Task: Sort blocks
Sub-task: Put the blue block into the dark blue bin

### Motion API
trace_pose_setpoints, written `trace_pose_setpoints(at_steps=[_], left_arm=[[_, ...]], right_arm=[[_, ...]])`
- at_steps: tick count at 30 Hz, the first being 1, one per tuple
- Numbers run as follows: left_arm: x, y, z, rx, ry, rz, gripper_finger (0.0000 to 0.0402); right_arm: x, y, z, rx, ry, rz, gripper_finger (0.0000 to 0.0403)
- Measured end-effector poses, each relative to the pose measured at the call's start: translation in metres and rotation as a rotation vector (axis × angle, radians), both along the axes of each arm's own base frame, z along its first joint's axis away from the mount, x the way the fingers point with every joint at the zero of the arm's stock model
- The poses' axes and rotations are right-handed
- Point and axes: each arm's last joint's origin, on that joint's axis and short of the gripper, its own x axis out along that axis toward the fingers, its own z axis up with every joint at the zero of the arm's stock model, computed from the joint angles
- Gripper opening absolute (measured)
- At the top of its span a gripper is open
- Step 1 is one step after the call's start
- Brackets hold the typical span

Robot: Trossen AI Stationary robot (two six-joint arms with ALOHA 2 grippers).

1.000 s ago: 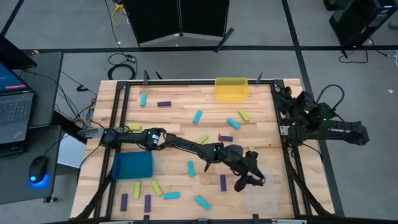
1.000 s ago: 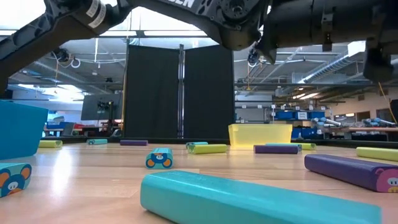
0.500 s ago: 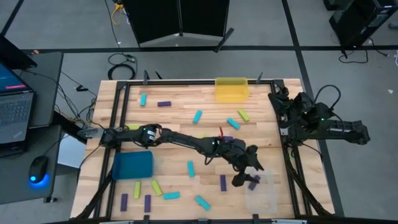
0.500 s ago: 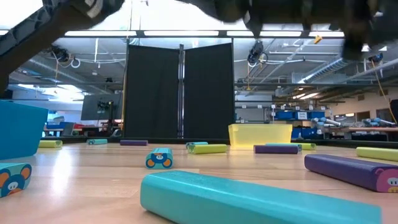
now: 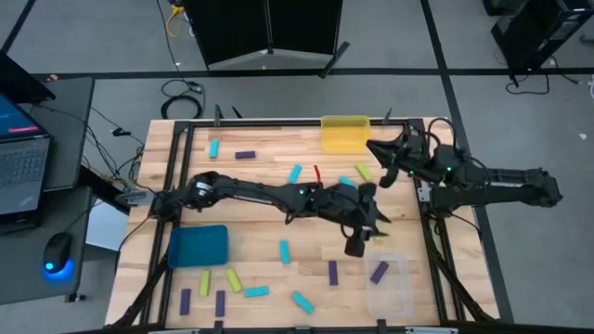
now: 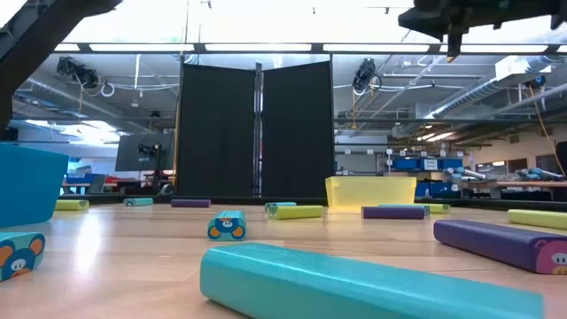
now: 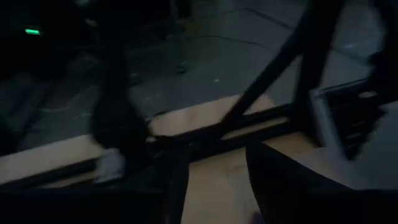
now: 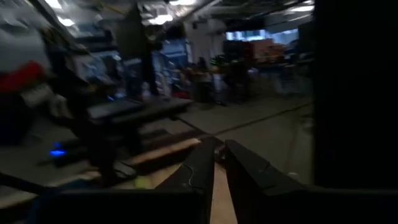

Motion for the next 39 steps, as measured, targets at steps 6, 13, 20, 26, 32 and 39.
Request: trace_pose_setpoints(at_steps=[6, 13, 20, 26, 32, 39], left_arm=[[-0.045, 0.022, 0.014, 0.025, -0.083, 0.095, 0.0127], [-0.132, 0.059, -0.014, -0.075, -0.190, 0.285, 0.0120], [-0.225, 0.078, -0.034, -0.158, -0.314, 0.510, 0.0120], [-0.287, 0.085, -0.041, -0.262, -0.418, 0.559, 0.0120], [-0.314, 0.086, -0.054, -0.332, -0.428, 0.575, 0.0120], [-0.320, 0.086, -0.063, -0.371, -0.407, 0.577, 0.0120]], right_arm=[[0.000, -0.005, 0.003, 0.034, 0.142, -0.040, 0.0058], [0.014, -0.013, -0.031, 0.223, 0.378, -0.067, 0.0060], [0.059, -0.028, -0.065, 0.365, 0.561, -0.064, 0.0074], [0.100, -0.039, -0.075, 0.422, 0.682, -0.076, 0.0103], [0.116, -0.042, -0.083, 0.487, 0.973, -0.113, 0.0138], [0.112, -0.040, -0.111, 0.539, 1.111, -0.130, 0.0189]])
